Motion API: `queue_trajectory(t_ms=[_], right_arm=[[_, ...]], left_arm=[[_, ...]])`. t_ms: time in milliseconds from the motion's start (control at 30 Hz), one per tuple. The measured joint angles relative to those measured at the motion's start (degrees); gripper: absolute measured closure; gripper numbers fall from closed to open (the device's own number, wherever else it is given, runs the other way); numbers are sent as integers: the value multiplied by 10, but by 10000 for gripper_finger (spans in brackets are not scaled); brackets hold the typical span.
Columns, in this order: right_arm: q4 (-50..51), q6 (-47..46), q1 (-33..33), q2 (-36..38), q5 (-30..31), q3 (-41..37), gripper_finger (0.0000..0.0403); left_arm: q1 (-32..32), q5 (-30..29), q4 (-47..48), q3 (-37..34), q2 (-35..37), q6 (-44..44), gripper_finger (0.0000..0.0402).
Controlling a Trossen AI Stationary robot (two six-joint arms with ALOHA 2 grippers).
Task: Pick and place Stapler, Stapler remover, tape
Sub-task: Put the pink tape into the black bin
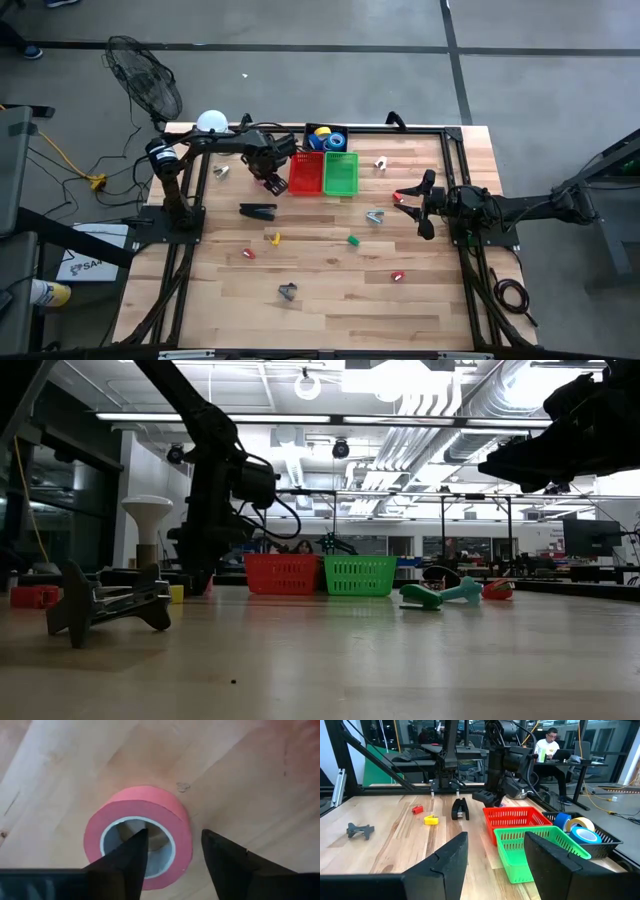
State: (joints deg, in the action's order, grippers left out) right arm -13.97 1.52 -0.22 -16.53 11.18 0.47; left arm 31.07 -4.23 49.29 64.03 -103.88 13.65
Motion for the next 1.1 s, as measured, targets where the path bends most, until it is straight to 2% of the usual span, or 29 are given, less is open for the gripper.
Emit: queue_trajectory(t_ms=[100, 267, 500, 733, 900, 1100], right_arm=[[0, 0, 0, 0, 0, 0, 217], [0, 0, 0, 0, 0, 0, 217], [0, 0, 0, 0, 0, 0, 217], [0, 0, 0, 0, 0, 0, 217], [0, 0, 0, 0, 0, 0, 217], [0, 0, 0, 0, 0, 0, 217]], left_arm=[[0, 10, 1, 1, 0, -1, 269], [0, 30, 1, 1, 1, -9, 369], [-1, 48, 3, 27, 1, -12, 362], [-1, 37, -5, 129, 1, -51, 367], [0, 47, -103, 189, 2, -97, 367], [0, 80, -240, 201, 2, -100, 367]])
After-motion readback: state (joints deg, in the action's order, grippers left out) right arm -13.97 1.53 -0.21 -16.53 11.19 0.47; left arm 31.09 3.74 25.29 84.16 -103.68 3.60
